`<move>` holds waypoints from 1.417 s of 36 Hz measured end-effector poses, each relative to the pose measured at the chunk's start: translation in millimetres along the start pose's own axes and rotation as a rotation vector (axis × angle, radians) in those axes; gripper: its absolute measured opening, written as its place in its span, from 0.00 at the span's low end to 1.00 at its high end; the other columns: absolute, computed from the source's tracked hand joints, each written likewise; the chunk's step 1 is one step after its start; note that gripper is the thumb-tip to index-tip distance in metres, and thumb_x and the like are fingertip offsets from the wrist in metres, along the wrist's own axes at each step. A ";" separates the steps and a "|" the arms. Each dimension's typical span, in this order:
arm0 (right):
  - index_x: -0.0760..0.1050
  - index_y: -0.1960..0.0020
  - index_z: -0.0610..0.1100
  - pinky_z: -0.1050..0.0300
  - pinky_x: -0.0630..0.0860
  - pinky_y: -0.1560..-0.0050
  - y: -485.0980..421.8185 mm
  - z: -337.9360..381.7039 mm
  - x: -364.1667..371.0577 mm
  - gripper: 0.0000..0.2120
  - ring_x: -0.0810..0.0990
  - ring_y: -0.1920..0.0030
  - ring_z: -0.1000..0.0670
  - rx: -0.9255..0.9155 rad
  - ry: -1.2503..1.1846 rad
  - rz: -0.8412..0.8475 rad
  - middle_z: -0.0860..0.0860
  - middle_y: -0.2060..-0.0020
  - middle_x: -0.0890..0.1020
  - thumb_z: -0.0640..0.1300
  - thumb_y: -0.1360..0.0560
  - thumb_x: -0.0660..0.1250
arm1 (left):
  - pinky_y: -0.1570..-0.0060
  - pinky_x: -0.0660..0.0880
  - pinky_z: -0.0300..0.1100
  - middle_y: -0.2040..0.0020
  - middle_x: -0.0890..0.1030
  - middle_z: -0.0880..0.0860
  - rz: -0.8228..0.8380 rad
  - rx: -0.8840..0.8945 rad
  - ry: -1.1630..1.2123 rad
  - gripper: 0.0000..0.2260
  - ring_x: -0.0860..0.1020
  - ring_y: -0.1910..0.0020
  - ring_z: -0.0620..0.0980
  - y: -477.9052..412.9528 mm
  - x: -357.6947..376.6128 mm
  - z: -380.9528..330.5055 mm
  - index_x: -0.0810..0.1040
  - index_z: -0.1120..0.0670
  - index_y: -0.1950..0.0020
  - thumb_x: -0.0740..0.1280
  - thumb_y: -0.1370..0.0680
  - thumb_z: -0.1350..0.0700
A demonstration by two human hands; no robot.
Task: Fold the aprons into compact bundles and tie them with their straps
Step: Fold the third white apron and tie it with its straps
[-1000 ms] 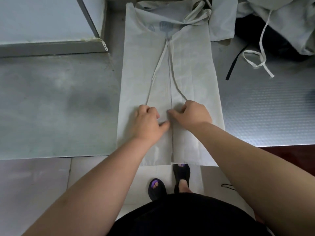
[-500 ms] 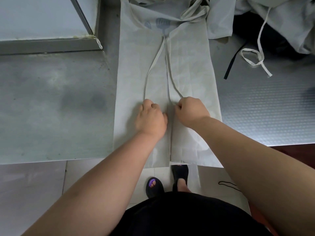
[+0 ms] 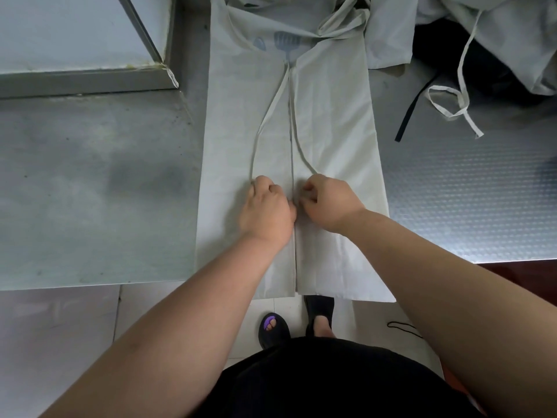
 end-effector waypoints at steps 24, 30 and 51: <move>0.76 0.46 0.40 0.58 0.72 0.62 -25.8 -11.0 -58.9 0.12 0.75 0.61 0.46 0.008 -0.084 -0.048 0.46 0.55 0.78 0.46 0.22 0.59 | 0.41 0.69 0.45 0.42 0.75 0.55 -0.056 -0.004 0.189 0.10 0.73 0.41 0.56 -34.6 -39.7 6.9 0.78 0.53 0.44 0.64 0.23 0.55; 0.75 0.43 0.42 0.58 0.72 0.58 -70.8 -2.4 -90.0 0.10 0.76 0.55 0.45 -0.001 -0.111 -0.068 0.45 0.48 0.78 0.43 0.22 0.59 | 0.44 0.69 0.41 0.37 0.72 0.57 -0.087 -0.127 0.248 0.17 0.74 0.43 0.55 -88.1 -63.0 1.5 0.72 0.54 0.35 0.65 0.23 0.54; 0.76 0.44 0.38 0.55 0.73 0.51 -182.4 34.0 -86.4 0.14 0.77 0.49 0.43 -0.054 -0.305 0.007 0.45 0.52 0.78 0.33 0.27 0.58 | 0.60 0.69 0.27 0.55 0.80 0.54 0.114 -0.021 0.803 0.10 0.75 0.57 0.46 -206.5 -63.3 -13.2 0.81 0.58 0.47 0.63 0.24 0.66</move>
Point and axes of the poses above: each hand's wrist, its own y-axis away from the middle knuckle, its own x-axis out of the palm, z = x × y, the point moved 1 cm from there along -y, towards the middle knuckle
